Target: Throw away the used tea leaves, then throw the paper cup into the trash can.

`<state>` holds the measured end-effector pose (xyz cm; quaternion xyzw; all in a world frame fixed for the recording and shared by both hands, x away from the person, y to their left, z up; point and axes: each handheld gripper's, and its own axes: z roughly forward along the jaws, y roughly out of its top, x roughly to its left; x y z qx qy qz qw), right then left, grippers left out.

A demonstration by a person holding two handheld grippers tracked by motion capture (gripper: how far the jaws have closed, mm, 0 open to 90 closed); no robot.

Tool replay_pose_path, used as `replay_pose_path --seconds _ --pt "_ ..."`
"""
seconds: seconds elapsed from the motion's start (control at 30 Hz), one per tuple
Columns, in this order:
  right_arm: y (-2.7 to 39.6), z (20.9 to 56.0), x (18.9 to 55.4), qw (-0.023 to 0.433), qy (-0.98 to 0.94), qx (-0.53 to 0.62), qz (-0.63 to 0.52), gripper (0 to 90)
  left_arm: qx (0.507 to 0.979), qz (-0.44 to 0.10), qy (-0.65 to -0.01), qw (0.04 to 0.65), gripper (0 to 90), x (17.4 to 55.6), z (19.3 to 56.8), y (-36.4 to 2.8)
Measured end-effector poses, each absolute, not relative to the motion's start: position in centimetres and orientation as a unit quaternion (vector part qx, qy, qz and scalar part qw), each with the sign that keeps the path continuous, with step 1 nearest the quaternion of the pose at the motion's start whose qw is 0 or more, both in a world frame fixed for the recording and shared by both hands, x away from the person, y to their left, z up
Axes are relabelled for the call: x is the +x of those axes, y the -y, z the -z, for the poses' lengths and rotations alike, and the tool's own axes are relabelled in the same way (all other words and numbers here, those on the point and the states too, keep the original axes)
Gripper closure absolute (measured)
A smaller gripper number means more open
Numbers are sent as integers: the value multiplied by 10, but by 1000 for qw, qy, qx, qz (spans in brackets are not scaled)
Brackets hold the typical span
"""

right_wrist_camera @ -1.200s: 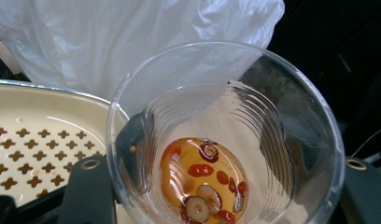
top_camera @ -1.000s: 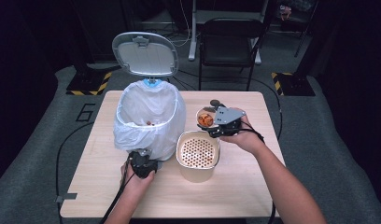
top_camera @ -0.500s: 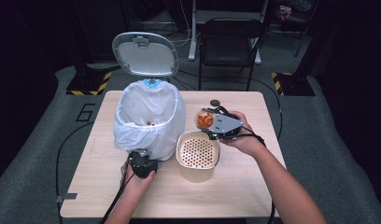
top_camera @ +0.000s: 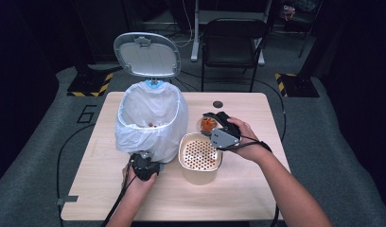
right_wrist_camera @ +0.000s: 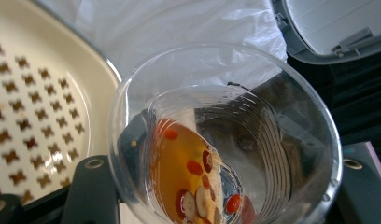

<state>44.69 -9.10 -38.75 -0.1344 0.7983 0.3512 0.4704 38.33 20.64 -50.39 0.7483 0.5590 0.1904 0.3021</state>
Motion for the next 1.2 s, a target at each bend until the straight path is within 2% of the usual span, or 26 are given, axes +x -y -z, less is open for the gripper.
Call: replay_pose_path --seconds 0.77,1.2 --pt "74 409 427 629 -695 -318 -143 383 748 -191 -558 305 567 383 504 -207" --pt "70 412 419 669 -639 -370 -83 381 747 -192 -558 307 566 383 505 -207"
